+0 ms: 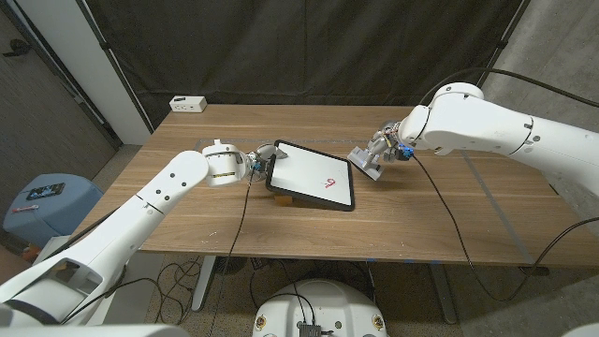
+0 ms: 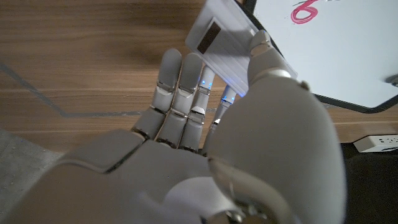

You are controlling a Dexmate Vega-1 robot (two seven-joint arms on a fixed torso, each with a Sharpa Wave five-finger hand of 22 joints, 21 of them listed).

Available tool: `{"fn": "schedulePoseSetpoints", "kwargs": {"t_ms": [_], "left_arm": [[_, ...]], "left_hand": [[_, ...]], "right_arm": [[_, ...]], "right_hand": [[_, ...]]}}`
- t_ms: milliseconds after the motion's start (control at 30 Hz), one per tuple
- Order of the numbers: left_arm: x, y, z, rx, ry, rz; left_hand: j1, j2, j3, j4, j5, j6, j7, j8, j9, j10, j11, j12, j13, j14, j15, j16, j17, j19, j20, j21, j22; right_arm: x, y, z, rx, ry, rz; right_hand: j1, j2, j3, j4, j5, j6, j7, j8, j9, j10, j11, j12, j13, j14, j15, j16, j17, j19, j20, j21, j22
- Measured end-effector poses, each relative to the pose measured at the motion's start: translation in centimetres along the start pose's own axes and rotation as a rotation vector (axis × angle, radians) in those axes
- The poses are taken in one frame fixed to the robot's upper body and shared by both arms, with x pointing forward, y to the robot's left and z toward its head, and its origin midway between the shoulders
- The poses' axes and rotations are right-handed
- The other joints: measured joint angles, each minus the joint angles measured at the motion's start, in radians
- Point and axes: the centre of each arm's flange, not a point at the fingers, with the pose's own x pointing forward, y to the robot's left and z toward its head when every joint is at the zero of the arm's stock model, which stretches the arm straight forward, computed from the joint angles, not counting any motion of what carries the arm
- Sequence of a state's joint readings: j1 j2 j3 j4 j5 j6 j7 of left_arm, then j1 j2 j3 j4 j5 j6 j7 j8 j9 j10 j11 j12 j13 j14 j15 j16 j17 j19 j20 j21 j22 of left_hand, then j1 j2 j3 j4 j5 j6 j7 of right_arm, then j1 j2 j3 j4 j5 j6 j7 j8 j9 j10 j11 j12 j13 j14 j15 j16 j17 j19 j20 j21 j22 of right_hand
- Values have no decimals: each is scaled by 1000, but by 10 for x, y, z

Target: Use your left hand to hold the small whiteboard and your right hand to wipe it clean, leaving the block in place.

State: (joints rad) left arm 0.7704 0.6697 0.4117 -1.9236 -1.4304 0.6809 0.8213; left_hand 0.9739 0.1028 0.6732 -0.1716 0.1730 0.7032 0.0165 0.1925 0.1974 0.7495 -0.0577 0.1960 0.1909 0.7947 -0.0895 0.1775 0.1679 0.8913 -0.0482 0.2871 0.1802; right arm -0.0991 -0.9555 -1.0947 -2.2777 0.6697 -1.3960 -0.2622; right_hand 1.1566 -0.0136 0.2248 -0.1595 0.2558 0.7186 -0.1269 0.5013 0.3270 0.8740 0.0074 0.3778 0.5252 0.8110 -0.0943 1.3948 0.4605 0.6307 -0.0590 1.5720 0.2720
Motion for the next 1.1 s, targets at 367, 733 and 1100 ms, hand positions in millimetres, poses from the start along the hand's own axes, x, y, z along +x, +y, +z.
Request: {"fn": "schedulePoseSetpoints", "kwargs": {"t_ms": [367,733,1100], "left_arm": [[1,-1,2,11,1,1],[0,-1,2,17,3,-2],[-3,1,-2,12,0,-2]], "left_hand": [[0,0,0,0,0,0,0,0,0,-2,-2,0,0,0,0,0,0,0,0,0,0],[0,0,-4,3,0,0,0,0,0,-2,-2,0,0,-7,4,0,0,0,0,0,0],[0,0,-4,3,0,0,0,0,0,-1,-1,0,0,-7,4,0,0,0,0,0,0]], "right_arm": [[1,-2,10,2,-15,-7],[-1,3,20,-1,-26,9],[-4,9,27,-9,-33,22]], "right_hand": [[0,0,0,0,1,7,7,-8,-5,0,0,1,0,0,0,8,-1,7,0,0,4],[0,0,0,0,8,7,7,-13,-5,0,0,1,0,9,-3,15,-2,17,-2,0,2],[0,0,0,0,8,14,11,-15,-11,0,0,3,0,20,-6,19,-1,29,0,0,2]]}}
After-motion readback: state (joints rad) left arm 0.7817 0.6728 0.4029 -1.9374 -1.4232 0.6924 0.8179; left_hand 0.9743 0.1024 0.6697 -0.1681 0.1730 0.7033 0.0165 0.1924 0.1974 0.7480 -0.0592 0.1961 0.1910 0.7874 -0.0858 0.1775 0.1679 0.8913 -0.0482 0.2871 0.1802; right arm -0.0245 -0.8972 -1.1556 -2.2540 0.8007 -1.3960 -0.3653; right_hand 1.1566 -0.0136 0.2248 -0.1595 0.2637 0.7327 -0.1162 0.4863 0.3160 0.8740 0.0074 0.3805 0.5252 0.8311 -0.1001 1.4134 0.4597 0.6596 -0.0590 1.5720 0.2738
